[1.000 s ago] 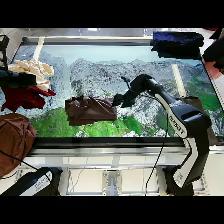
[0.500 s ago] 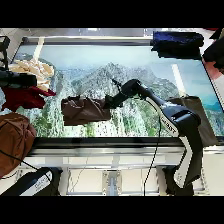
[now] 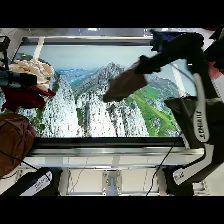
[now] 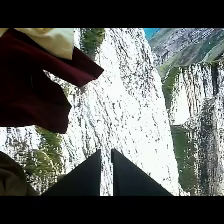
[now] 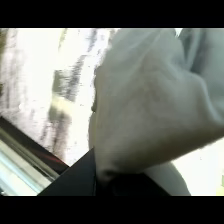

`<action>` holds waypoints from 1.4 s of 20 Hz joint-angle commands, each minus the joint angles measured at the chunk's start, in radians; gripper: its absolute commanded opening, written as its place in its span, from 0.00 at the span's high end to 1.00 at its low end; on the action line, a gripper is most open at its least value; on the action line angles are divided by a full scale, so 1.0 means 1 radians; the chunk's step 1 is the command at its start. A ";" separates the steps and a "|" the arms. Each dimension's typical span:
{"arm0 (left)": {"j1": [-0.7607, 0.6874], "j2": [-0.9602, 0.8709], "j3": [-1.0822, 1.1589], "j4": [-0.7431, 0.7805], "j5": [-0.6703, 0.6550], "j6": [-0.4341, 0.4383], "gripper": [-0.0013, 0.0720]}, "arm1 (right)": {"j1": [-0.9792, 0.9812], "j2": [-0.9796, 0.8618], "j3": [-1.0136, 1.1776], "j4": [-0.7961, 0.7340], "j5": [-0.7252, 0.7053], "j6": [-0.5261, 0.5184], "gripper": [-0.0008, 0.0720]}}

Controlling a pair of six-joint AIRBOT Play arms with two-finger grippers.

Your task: Fold the shirts.

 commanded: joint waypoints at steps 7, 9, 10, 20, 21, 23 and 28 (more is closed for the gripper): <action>0.000 0.001 0.000 -0.045 0.000 0.000 0.88 | -0.604 0.198 -0.104 -0.225 -0.314 -0.007 0.97; -0.001 0.001 0.000 -0.048 0.000 0.000 0.88 | -0.695 0.255 -0.259 -0.304 -0.314 -0.050 0.97; -0.001 0.001 0.000 -0.048 0.000 0.000 0.88 | -0.737 0.289 -0.368 -0.352 -0.315 -0.081 0.97; -0.001 -0.001 0.000 -0.047 -0.001 0.000 0.88 | -1.052 0.504 -1.112 -0.550 -0.095 -0.092 0.41; -0.001 -0.001 0.000 -0.047 -0.001 0.000 0.87 | -1.057 0.513 -1.047 -0.499 -0.138 -0.079 0.41; -0.001 -0.001 0.000 -0.047 0.000 0.000 0.88 | -1.057 0.551 -0.909 -0.294 -0.145 -0.030 0.41; -0.001 -0.001 0.000 -0.047 0.000 0.000 0.87 | -0.911 0.686 -0.579 -0.053 0.097 0.036 0.41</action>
